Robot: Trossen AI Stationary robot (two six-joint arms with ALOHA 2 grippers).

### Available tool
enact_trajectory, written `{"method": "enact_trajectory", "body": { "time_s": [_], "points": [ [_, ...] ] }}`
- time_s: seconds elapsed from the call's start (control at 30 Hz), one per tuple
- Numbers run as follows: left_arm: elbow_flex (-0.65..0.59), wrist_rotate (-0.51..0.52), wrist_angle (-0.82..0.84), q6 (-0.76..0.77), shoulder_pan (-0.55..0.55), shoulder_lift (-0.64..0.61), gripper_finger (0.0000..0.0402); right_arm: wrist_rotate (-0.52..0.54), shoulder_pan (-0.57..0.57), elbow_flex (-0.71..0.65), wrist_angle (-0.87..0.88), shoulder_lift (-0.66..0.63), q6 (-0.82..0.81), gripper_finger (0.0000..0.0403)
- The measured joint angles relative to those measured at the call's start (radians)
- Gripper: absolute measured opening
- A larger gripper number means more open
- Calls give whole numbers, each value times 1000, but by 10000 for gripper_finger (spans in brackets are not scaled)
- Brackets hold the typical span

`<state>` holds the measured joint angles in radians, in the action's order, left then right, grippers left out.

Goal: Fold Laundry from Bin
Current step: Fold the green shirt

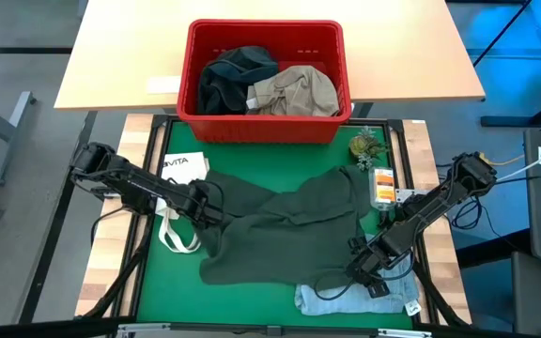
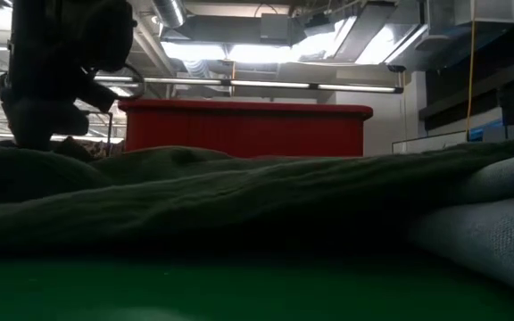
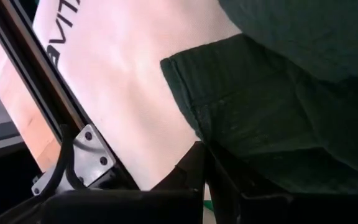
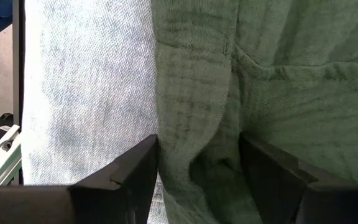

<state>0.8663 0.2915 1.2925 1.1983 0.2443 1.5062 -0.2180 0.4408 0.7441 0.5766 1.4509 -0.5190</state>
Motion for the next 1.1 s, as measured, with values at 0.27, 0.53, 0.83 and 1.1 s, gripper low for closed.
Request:
{"method": "enact_trajectory", "body": {
  "time_s": [0.27, 0.53, 0.83, 1.1],
  "points": [
    [-8, -38, -3, 4, -8, 0, 48, 0, 0, 0, 0, 0, 0, 220],
    [-8, -106, 0, -15, -49, -1, 111, 0, 0, 0, 0, 0, 0, 220],
    [88, -109, 61, -90, -32, -1, 117, 0, 0, 0, 0, 0, 0, 220],
    [191, -80, 181, -81, 5, -2, 105, 0, 0, 0, 0, 0, 0, 220]
  ]
}}
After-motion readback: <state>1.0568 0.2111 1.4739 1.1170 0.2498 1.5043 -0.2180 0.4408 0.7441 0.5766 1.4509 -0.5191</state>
